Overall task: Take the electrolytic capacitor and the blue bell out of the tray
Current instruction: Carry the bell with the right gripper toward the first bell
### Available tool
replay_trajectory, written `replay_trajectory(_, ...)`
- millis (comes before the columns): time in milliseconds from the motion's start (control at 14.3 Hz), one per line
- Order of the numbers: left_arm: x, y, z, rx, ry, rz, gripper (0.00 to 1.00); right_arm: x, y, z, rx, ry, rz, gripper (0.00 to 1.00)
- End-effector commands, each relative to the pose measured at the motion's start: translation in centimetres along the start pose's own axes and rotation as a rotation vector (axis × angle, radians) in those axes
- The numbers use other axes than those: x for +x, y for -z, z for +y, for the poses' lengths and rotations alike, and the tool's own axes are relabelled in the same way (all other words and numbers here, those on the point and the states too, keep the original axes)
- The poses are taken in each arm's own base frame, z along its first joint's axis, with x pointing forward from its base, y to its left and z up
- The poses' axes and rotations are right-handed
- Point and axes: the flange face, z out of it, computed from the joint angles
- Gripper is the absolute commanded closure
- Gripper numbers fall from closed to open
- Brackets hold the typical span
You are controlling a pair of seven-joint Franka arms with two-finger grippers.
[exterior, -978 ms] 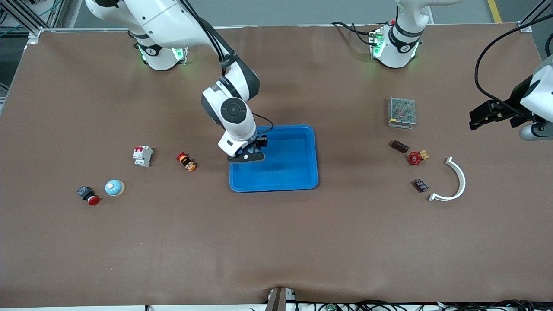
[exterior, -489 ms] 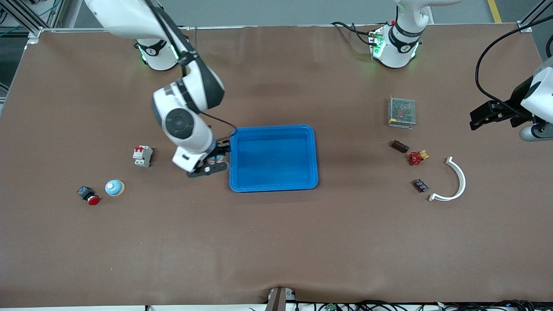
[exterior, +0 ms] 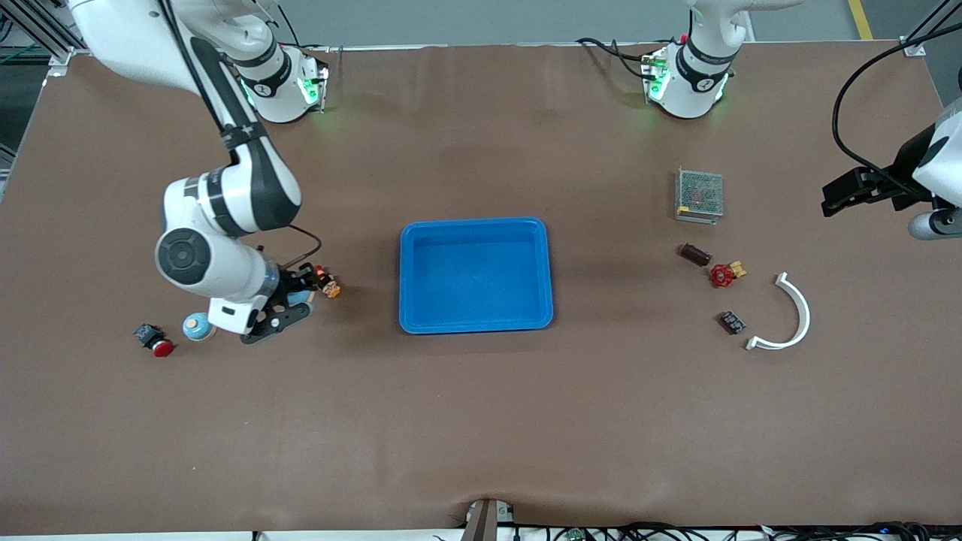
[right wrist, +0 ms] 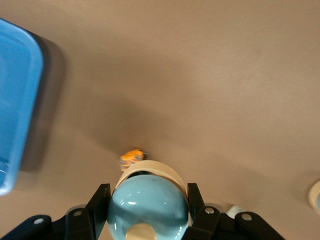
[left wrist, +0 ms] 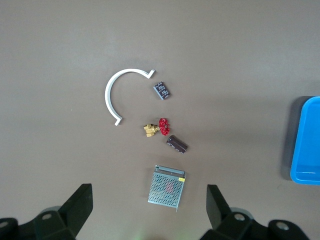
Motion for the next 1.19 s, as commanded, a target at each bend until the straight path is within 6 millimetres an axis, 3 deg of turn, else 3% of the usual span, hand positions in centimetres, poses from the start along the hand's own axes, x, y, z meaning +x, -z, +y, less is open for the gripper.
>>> replay_trajectory(0,-0.5,0.8,0.1,-0.017,-0.025,-0.001,0.00,-0.6,-0.6,2.4,-0.007,0.082,0.021,0.55)
replay_trajectory(209,-0.5,0.8,0.1,-0.017,-0.023,-0.001,0.00,-0.7,-3.8,6.0,-0.007,0.135,0.042,0.55)
replay_trajectory(768,-0.5,0.8,0.4,-0.016,-0.029,0.001,0.00,0.0,-10.8,7.1,-0.008,0.172,0.056,0.55)
replay_trajectory(1117,-0.6,0.8,0.4,-0.013,-0.029,0.000,0.00,-0.1,-12.7,8.1,-0.019,0.189,0.081,0.55)
